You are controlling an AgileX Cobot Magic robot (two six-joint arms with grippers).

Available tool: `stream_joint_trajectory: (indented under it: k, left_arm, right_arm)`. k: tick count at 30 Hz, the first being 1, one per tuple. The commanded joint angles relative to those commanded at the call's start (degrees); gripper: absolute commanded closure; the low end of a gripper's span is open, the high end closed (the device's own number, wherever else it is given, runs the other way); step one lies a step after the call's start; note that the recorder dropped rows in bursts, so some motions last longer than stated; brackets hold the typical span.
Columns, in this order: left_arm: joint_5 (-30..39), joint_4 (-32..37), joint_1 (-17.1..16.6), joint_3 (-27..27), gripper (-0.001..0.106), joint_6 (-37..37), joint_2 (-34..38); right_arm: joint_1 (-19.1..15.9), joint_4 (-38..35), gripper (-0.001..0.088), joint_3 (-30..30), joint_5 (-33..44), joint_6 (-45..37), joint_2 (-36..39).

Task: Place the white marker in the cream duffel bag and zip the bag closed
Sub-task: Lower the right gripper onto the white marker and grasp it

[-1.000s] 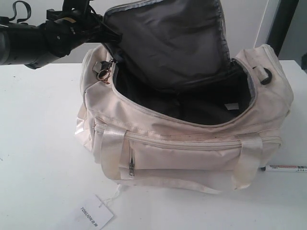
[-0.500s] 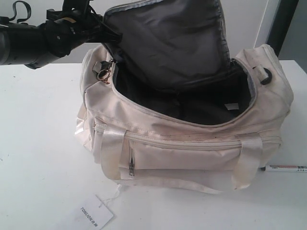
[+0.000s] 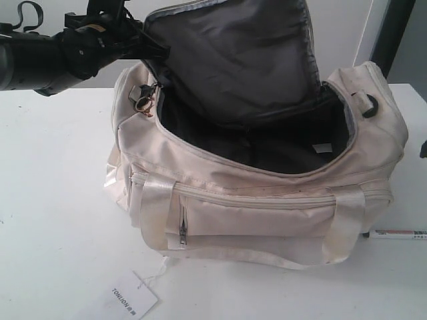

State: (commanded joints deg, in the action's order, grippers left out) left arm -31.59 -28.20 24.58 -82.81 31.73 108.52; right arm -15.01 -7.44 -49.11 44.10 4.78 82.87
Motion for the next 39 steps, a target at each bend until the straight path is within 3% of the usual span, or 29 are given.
stream_joint_trajectory:
  k: [10, 17, 27, 34, 39]
  left_arm:
    - [0.00, 0.00, 0.00, 0.00, 0.105, 0.00, 0.00]
    - [-0.11, 0.00, 0.00, 0.00, 0.105, 0.00, 0.00]
    - [-0.11, 0.00, 0.00, 0.00, 0.105, 0.00, 0.00]
    - [-0.11, 0.00, 0.00, 0.00, 0.105, 0.00, 0.00]
    - [-0.11, 0.00, 0.00, 0.00, 0.105, 0.00, 0.00]
  right_arm:
    - [0.00, 0.00, 0.0868, 2.57, -1.84, -6.79, 0.00]
    - [0.11, 0.00, 0.0868, 2.34, 1.52, -10.59, 0.00]
    - [0.11, 0.00, 0.0868, 2.34, 1.45, -37.31, 0.13]
    - [0.11, 2.19, 0.0868, 2.34, -2.52, -48.55, 2.73]
    - [0.11, 3.26, 0.0816, 2.34, -7.59, -51.05, 4.96]
